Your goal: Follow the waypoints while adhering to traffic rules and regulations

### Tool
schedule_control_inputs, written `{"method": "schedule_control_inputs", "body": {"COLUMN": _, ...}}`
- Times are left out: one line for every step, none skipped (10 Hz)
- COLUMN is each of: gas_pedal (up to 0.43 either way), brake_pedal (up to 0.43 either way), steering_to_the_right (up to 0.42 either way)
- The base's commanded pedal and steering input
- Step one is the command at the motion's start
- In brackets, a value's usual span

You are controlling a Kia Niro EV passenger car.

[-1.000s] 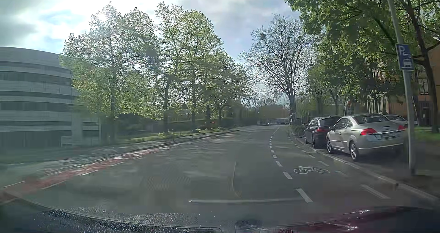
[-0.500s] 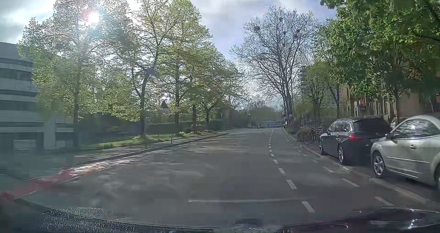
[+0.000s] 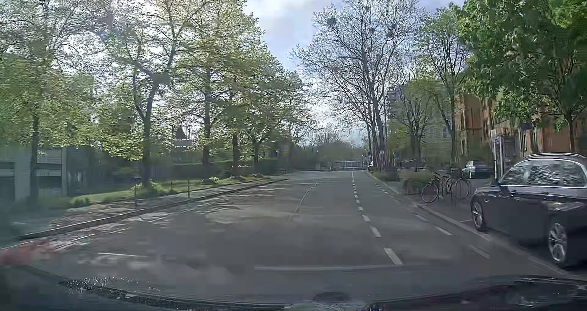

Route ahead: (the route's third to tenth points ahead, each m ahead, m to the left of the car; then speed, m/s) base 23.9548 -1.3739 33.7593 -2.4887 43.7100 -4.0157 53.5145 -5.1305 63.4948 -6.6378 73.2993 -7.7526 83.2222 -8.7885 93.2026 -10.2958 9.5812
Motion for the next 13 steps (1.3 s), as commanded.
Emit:
{"method": "schedule_control_inputs", "body": {"gas_pedal": 0.087, "brake_pedal": 0.000, "steering_to_the_right": 0.041}}
{"method": "schedule_control_inputs", "body": {"gas_pedal": 0.098, "brake_pedal": 0.000, "steering_to_the_right": 0.041}}
{"method": "schedule_control_inputs", "body": {"gas_pedal": 0.110, "brake_pedal": 0.000, "steering_to_the_right": 0.040}}
{"method": "schedule_control_inputs", "body": {"gas_pedal": 0.118, "brake_pedal": 0.000, "steering_to_the_right": 0.040}}
{"method": "schedule_control_inputs", "body": {"gas_pedal": 0.118, "brake_pedal": 0.000, "steering_to_the_right": 0.040}}
{"method": "schedule_control_inputs", "body": {"gas_pedal": 0.118, "brake_pedal": 0.000, "steering_to_the_right": 0.038}}
{"method": "schedule_control_inputs", "body": {"gas_pedal": 0.118, "brake_pedal": 0.000, "steering_to_the_right": 0.035}}
{"method": "schedule_control_inputs", "body": {"gas_pedal": 0.118, "brake_pedal": 0.000, "steering_to_the_right": 0.035}}
{"method": "schedule_control_inputs", "body": {"gas_pedal": 0.118, "brake_pedal": 0.000, "steering_to_the_right": 0.033}}
{"method": "schedule_control_inputs", "body": {"gas_pedal": 0.118, "brake_pedal": 0.000, "steering_to_the_right": 0.030}}
{"method": "schedule_control_inputs", "body": {"gas_pedal": 0.118, "brake_pedal": 0.000, "steering_to_the_right": 0.029}}
{"method": "schedule_control_inputs", "body": {"gas_pedal": 0.118, "brake_pedal": 0.000, "steering_to_the_right": 0.024}}
{"method": "schedule_control_inputs", "body": {"gas_pedal": 0.118, "brake_pedal": 0.000, "steering_to_the_right": 0.019}}
